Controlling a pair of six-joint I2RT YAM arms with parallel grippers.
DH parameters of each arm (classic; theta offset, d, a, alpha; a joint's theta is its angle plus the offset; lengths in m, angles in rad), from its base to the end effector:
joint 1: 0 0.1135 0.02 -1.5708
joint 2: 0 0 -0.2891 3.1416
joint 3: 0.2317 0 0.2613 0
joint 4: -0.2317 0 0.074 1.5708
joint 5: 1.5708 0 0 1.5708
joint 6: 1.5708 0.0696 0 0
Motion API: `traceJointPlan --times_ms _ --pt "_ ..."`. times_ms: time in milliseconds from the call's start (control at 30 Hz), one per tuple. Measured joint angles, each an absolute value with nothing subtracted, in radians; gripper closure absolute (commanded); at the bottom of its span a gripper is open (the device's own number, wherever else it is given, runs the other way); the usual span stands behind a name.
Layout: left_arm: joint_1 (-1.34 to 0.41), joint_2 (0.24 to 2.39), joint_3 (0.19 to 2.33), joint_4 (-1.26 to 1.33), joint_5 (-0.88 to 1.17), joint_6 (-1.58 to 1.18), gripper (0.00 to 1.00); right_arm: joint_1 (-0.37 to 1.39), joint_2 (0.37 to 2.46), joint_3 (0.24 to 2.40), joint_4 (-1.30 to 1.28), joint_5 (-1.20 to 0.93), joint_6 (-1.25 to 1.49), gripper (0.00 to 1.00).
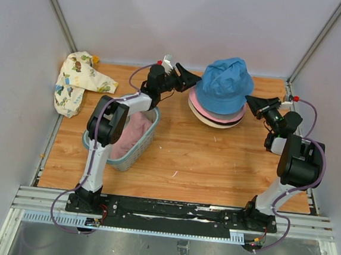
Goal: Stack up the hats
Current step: Stack the hat on the hat.
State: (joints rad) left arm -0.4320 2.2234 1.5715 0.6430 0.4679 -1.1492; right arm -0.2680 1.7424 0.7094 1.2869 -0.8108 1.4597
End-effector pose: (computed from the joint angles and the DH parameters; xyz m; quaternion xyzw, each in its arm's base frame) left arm 0.5047 -0.2673 0.2354 -0.0897 0.7042 -0.6025 0.3647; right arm 0.3694 -0.0491 0.2413 0.2249 0.6024 0.6076 0.4661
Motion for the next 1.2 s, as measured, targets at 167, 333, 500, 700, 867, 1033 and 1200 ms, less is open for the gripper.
traceJointPlan --times_ms 167,333,500,700,867,1033,1200 --pt "-0.438 2.229 1.578 0.665 0.473 -1.165 0.72 -0.268 1.742 0.709 1.286 -0.81 1.457 0.88" --pt "-0.437 2.24 1.578 0.683 0.475 -1.179 0.95 -0.268 1.742 0.709 1.28 -0.809 1.456 0.89" --pt "-0.44 2.241 1.574 0.712 0.478 -1.189 1.0 -0.268 1.742 0.709 1.277 -0.808 1.452 0.87" --pt "-0.44 2.233 1.555 0.732 0.476 -1.19 1.0 -0.268 1.737 0.699 1.264 -0.799 1.438 0.69" --pt "-0.44 2.224 1.541 0.732 0.474 -1.187 1.0 -0.272 1.706 0.676 1.249 -0.785 1.435 0.63" --pt "-0.44 2.224 1.54 0.732 0.474 -1.185 0.99 -0.306 1.663 0.671 1.244 -0.778 1.435 0.6" --pt "-0.44 2.224 1.54 0.731 0.474 -1.18 0.99 -0.323 1.655 0.674 1.237 -0.777 1.435 0.59"
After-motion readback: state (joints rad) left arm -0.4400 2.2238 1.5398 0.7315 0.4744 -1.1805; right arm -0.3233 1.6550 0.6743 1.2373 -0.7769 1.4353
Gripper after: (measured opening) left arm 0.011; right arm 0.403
